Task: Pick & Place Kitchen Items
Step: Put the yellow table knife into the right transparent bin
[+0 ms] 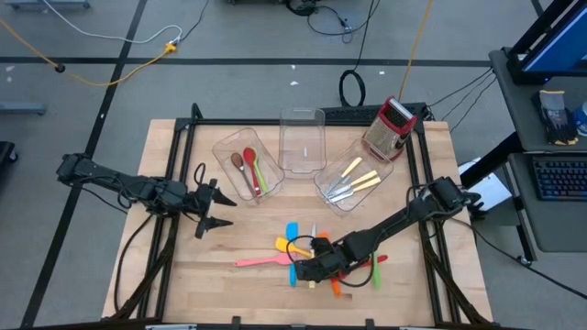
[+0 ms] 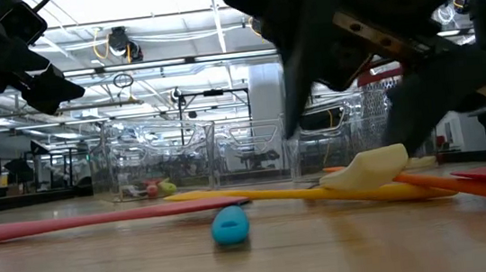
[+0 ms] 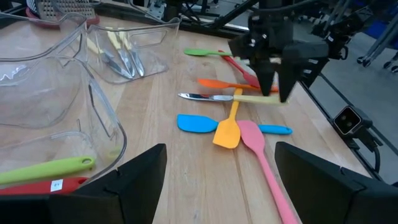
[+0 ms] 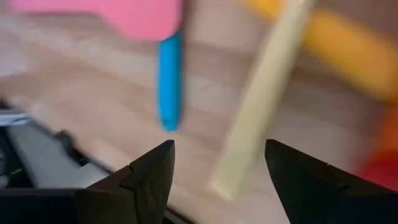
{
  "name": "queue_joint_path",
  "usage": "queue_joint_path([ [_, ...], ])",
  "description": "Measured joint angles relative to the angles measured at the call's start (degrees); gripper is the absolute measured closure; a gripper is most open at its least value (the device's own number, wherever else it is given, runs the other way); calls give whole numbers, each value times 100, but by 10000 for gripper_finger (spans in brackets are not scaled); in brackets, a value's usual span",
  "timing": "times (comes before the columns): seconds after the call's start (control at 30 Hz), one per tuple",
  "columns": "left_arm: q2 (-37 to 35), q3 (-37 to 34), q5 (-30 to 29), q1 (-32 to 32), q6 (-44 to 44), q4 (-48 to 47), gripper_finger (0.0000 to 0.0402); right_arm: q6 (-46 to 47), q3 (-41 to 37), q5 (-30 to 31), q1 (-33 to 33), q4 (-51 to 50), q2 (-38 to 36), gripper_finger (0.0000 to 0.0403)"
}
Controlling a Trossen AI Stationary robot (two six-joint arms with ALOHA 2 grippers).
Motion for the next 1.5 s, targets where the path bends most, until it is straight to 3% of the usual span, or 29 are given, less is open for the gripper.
queue_joint_path([
  [0.87,0,0,2,1,-22,-1,96,226,1,24,-153,-11,204,167],
  [1.4,0,0,2,0,-26,-1,96,394,1,62,-144,-449,204,330],
  [1.5,0,0,3,0,-28,-1,96,320,1,60,-142,-452,204,344],
])
